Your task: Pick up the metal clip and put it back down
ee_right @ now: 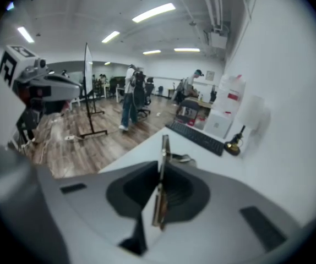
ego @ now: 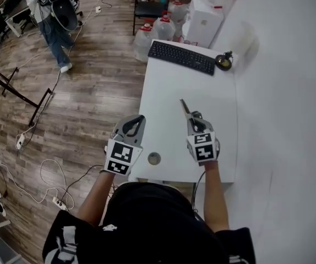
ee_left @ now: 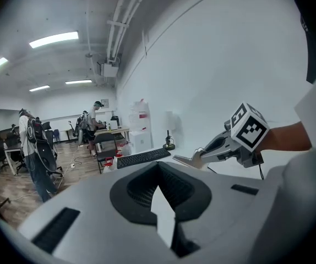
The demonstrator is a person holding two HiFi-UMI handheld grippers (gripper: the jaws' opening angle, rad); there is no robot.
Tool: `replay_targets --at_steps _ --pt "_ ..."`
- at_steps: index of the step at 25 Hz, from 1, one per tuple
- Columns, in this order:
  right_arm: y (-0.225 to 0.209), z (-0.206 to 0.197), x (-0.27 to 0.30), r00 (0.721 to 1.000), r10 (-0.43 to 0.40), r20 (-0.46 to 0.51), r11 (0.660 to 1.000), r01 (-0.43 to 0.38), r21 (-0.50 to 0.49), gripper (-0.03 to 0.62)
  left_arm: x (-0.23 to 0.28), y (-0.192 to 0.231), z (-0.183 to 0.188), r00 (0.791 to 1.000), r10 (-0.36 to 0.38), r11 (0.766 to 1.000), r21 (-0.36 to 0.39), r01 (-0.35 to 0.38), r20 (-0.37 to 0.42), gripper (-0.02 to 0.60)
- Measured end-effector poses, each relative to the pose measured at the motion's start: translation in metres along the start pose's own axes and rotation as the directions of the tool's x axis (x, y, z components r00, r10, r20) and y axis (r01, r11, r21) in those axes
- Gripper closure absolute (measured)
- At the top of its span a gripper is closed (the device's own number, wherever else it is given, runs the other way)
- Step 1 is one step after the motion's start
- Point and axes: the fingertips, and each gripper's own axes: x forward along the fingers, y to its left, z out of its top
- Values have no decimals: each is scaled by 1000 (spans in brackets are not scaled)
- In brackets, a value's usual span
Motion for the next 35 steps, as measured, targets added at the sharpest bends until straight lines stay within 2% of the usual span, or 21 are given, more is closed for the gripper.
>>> replay_targets --at_steps 7,13,22,30,35 --pt "-3 51 -53 981 -73 177 997 67 38 549 -14 2 26 998 2 999 34 -4 62 557" --pt "-4 86 -97 942 -136 307 991 124 60 549 -25 -2 51 991 -40 999 31 37 127 557" --pt "-5 120 -157 880 -198 432 980 187 70 549 -48 0 88 980 -38 999 16 36 194 557" --pt "-7 146 -201 814 -237 531 971 220 95 549 -69 1 122 964 -33 999 45 21 265 557" --pt "-1 149 -213 798 -244 551 969 229 96 549 -75 -3 123 962 -29 998 64 12 273 557"
